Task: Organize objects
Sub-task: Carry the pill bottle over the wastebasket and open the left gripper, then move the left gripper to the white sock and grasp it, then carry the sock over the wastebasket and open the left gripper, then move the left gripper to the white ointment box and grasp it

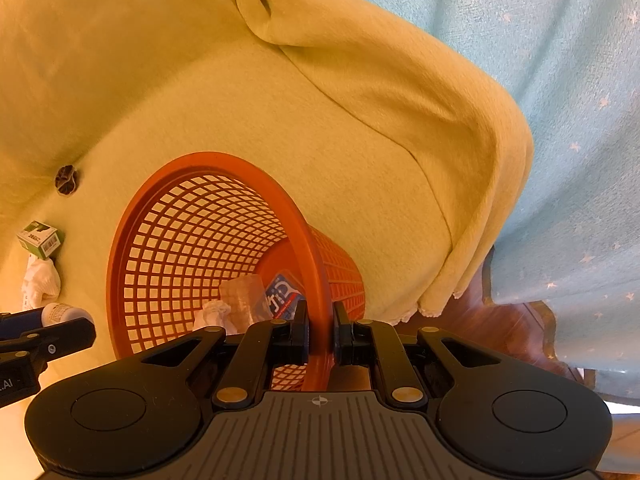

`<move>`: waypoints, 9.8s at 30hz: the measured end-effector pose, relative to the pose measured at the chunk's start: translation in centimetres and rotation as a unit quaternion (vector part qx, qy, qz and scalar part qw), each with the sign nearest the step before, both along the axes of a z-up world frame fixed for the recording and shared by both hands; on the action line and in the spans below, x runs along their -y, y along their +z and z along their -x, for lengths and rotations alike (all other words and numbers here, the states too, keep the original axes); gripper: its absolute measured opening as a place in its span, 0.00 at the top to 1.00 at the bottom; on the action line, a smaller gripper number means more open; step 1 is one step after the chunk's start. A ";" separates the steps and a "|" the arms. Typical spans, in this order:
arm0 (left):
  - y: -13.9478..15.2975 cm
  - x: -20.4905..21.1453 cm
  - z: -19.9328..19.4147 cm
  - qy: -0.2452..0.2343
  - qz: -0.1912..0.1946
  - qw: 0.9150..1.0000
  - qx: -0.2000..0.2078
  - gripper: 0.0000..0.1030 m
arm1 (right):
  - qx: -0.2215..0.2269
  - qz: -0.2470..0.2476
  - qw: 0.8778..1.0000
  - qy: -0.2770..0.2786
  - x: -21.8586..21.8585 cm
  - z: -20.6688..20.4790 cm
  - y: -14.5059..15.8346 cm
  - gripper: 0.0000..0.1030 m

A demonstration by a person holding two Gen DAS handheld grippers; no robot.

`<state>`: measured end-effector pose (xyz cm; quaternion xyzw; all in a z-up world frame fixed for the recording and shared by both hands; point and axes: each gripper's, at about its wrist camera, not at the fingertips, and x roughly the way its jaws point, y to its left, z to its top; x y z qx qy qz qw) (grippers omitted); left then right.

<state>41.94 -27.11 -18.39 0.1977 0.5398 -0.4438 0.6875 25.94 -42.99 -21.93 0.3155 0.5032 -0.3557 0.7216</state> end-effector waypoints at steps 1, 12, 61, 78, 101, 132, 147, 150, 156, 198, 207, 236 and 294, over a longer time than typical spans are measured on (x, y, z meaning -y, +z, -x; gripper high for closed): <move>0.0 0.2 0.2 -0.003 0.002 1.000 -0.001 0.60 | 0.001 0.000 1.000 0.000 0.0 0.0 0.0 0.93; -0.1 2.8 1.9 -0.035 0.010 0.999 -0.012 0.60 | 0.002 -0.004 1.000 0.001 0.1 0.3 -0.2 0.93; -10.1 -15.6 -21.0 0.137 -0.070 0.984 0.094 0.44 | -0.077 0.017 0.997 -0.011 -0.6 -0.3 -1.1 0.93; -14.8 -14.2 -24.6 0.189 -0.062 0.978 0.065 0.67 | -0.111 0.019 0.994 0.005 -0.5 -1.7 -1.5 0.93; -5.8 -12.8 -11.3 0.091 0.012 0.994 0.057 0.81 | -0.090 -0.002 0.996 0.001 0.6 -0.9 -1.7 0.93; -2.1 -17.9 -13.2 0.180 0.004 0.977 0.113 0.81 | 0.097 -0.129 0.987 0.003 2.2 -9.1 -3.6 0.86; -1.3 -16.9 -12.4 0.150 0.026 0.984 0.095 0.81 | 0.061 -0.074 0.995 0.019 -0.3 -8.7 -1.6 0.85; -0.8 -16.2 -11.9 0.140 0.032 0.985 0.094 0.80 | 0.043 -0.060 0.997 0.027 -0.7 -9.9 -1.0 0.86; 0.1 -15.3 -11.1 0.123 0.043 0.987 0.096 0.80 | 0.021 -0.021 0.997 0.067 -0.9 -12.6 -0.7 0.89; 0.7 -7.6 -9.1 0.061 0.007 0.997 0.036 0.80 | 0.023 0.029 0.993 0.116 -1.2 -13.7 -1.0 0.92; 0.4 -6.2 -9.3 0.063 0.011 0.998 0.030 0.80 | 0.022 0.029 0.993 0.114 -1.2 -13.6 -1.0 0.92; 1.0 -11.0 -11.7 0.091 0.028 0.993 0.067 0.65 | 0.029 0.017 0.991 0.126 -1.1 -13.2 -1.2 0.92; -14.6 -17.5 -27.1 0.102 -0.101 0.984 0.103 0.60 | 0.052 -0.038 0.976 0.207 4.0 -12.2 -2.8 0.89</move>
